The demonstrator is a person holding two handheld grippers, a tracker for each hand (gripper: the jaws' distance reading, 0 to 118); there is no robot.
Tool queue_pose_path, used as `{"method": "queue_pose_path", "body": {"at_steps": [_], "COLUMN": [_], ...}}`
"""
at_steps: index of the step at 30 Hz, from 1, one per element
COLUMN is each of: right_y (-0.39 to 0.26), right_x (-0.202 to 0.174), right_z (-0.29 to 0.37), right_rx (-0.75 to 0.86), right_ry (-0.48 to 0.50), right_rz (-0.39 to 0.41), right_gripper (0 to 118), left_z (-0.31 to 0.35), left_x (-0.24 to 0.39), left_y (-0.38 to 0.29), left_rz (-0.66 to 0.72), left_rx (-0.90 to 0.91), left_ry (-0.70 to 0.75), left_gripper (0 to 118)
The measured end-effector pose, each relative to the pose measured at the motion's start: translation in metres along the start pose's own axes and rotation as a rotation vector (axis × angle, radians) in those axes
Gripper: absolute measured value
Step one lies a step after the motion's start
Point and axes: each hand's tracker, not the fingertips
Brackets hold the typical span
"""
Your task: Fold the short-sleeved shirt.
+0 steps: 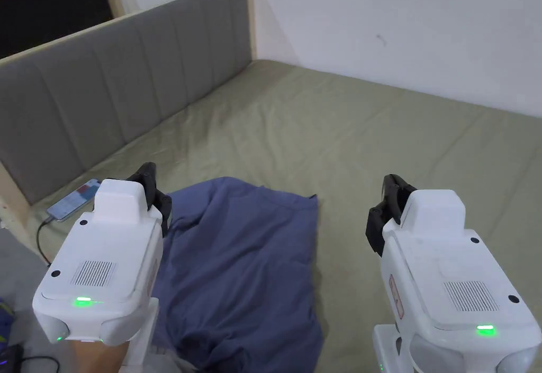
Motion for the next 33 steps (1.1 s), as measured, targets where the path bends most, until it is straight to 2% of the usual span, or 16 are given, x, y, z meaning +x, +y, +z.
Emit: {"method": "queue_pose_path", "body": {"at_steps": [5, 11, 16, 25, 27, 28, 29, 31, 32, 33], "right_y": [-0.001, -0.006, -0.007, -0.016, -0.02, -0.022, -0.024, -0.029, -0.031, -0.033], "right_x": [-0.024, -0.025, -0.005, 0.052, 0.063, 0.069, 0.074, 0.083, 0.087, 0.091], "right_z": [-0.008, -0.009, -0.009, -0.006, -0.004, -0.004, -0.003, -0.002, -0.002, -0.001], "right_rx": [-0.008, -0.02, -0.028, -0.051, -0.063, -0.069, -0.074, -0.087, -0.093, -0.101], "right_ry": [0.061, 0.079, 0.044, -0.102, -0.128, -0.143, -0.158, -0.179, -0.188, -0.197], "right_rz": [-0.005, 0.011, 0.008, 0.0, -0.005, -0.005, -0.004, -0.01, -0.016, -0.021], "right_gripper": [1, 1, 1, 1, 1, 1, 1, 1, 1, 1], "left_z": [0.006, -0.008, -0.034, -0.12, -0.135, -0.142, -0.157, -0.171, -0.176, -0.168], "left_x": [-0.024, -0.023, -0.003, 0.064, 0.08, 0.087, 0.09, 0.103, 0.108, 0.116], "left_y": [-0.01, -0.021, -0.028, -0.059, -0.069, -0.076, -0.093, -0.109, -0.117, -0.117], "left_rz": [-0.02, 0.0, 0.027, 0.089, 0.068, 0.068, 0.061, 0.053, 0.035, 0.024], "left_rx": [-0.032, -0.104, -0.196, -0.547, -0.623, -0.652, -0.716, -0.841, -0.899, -0.91], "left_ry": [0.042, 0.01, -0.094, -0.319, -0.349, -0.357, -0.368, -0.369, -0.361, -0.345], "left_gripper": [0, 0, 0, 0, 11, 24, 56, 103, 118, 117]}}
